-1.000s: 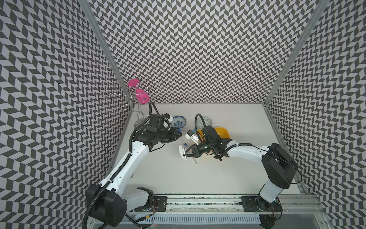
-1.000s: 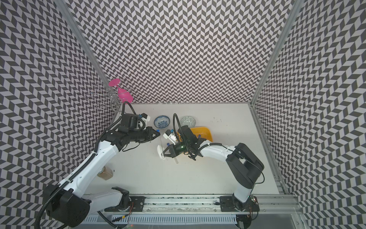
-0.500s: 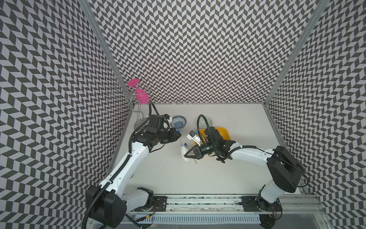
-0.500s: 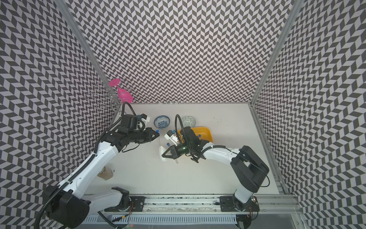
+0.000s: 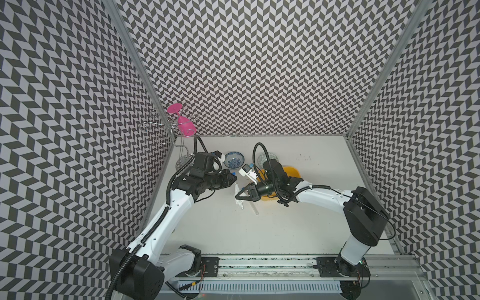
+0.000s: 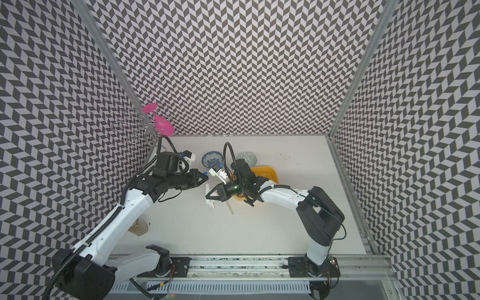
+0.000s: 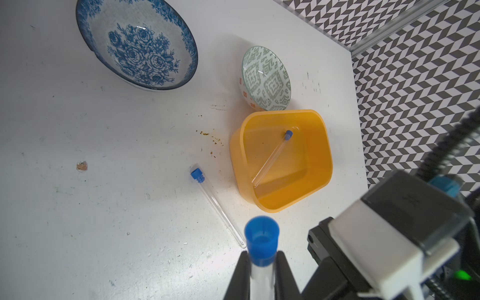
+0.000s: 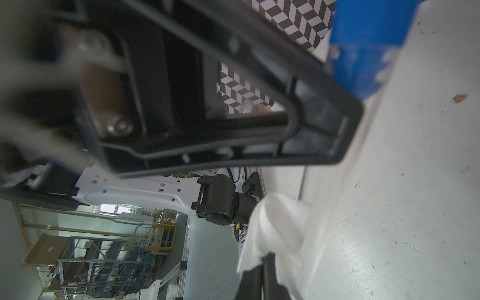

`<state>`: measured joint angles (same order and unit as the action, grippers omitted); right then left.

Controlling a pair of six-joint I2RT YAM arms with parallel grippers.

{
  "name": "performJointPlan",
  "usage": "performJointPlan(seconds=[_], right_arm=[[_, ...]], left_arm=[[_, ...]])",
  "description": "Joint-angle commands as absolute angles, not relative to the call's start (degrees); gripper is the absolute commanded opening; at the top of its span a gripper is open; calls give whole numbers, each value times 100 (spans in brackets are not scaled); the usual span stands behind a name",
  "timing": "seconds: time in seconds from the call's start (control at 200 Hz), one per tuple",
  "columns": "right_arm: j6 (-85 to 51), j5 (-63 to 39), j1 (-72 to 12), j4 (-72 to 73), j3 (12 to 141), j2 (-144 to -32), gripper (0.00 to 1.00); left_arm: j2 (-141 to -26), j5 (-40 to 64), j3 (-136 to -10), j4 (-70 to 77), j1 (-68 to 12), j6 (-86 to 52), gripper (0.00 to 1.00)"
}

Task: Wipe the exteriors of test tubes
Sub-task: Wipe the dirt from the test tube.

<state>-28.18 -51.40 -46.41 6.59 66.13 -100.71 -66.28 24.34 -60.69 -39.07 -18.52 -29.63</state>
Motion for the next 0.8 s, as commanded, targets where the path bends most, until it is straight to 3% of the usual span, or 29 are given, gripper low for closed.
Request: performJointPlan(seconds=[0.0,0.421,0.796], right_arm=[[-2683,-5185,-4551,857,6845,-10285,0],[-2312,-5273,-4312,254,7844,-10731,0],[-2325,-5151,-4265,171,7272,-10064,0]], left_arm=[[-6470,2628,-6056,-3945,-1907,-3036,15],[-6390,2534,-5998,-4049,-1942,-2998,15],[-6505,2226,-6098,-4167,-1942,-2877,15]])
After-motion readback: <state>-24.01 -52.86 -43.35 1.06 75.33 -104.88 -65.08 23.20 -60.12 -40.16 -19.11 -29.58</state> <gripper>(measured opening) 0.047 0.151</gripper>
